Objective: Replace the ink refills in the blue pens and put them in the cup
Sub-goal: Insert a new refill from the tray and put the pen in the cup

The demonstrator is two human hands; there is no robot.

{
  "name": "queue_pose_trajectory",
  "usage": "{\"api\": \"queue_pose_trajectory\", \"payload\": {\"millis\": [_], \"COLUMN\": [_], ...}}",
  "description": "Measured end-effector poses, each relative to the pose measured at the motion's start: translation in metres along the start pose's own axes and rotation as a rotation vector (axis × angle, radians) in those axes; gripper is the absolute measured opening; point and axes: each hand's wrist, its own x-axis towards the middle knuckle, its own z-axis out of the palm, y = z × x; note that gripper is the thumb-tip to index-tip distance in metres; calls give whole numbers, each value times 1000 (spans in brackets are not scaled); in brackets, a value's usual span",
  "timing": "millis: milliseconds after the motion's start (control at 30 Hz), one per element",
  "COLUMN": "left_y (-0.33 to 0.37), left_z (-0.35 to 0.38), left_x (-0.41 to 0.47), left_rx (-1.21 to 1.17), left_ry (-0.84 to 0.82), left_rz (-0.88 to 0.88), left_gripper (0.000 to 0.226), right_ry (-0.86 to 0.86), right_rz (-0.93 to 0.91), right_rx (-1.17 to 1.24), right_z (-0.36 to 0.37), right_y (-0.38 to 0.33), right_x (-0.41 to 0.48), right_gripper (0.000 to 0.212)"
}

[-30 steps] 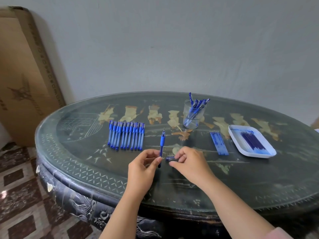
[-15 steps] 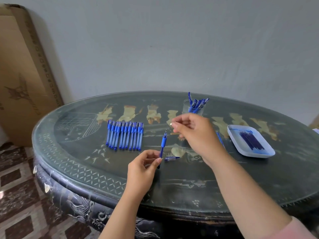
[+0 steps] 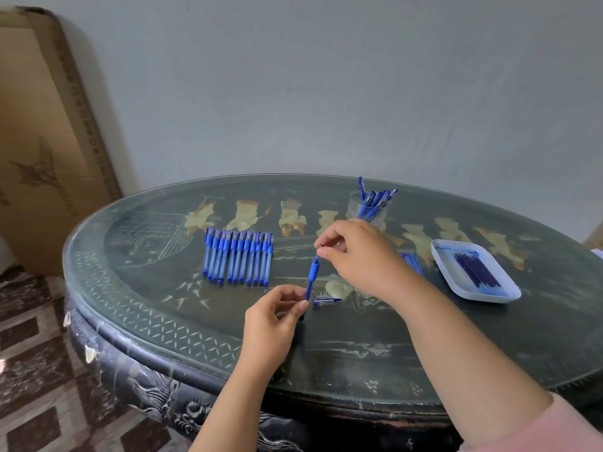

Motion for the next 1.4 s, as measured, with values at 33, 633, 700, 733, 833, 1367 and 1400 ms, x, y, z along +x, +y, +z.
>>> {"api": "queue_pose_trajectory", "payload": {"millis": [33, 633, 700, 733, 833, 1367, 1400], "left_y": [0, -2, -2, -2, -2, -1, -1], "left_z": [0, -1, 0, 0, 0, -1, -1], "left_x": [0, 0, 0, 0, 1, 0, 1], "left_rx": [6, -1, -2, -2, 6, 7, 10], "left_ry": [-1, 12, 8, 9, 7, 6, 5], "left_rz": [2, -1, -1, 1, 7, 1, -1], "left_gripper": [22, 21, 20, 20, 21, 20, 20], "right_ry": [-5, 59, 29, 14, 68, 43, 59], "right_rz": [0, 127, 122, 109, 92, 127, 117], "right_rx": [-4, 355, 392, 413, 440, 579, 571], "right_z": [2, 29, 28, 28, 31, 37, 37], "right_y": [0, 14, 15, 15, 18, 17, 17], "right_x": [0, -10, -11, -11, -12, -13, -13], "right_gripper": [9, 24, 27, 26, 10, 27, 20]}}
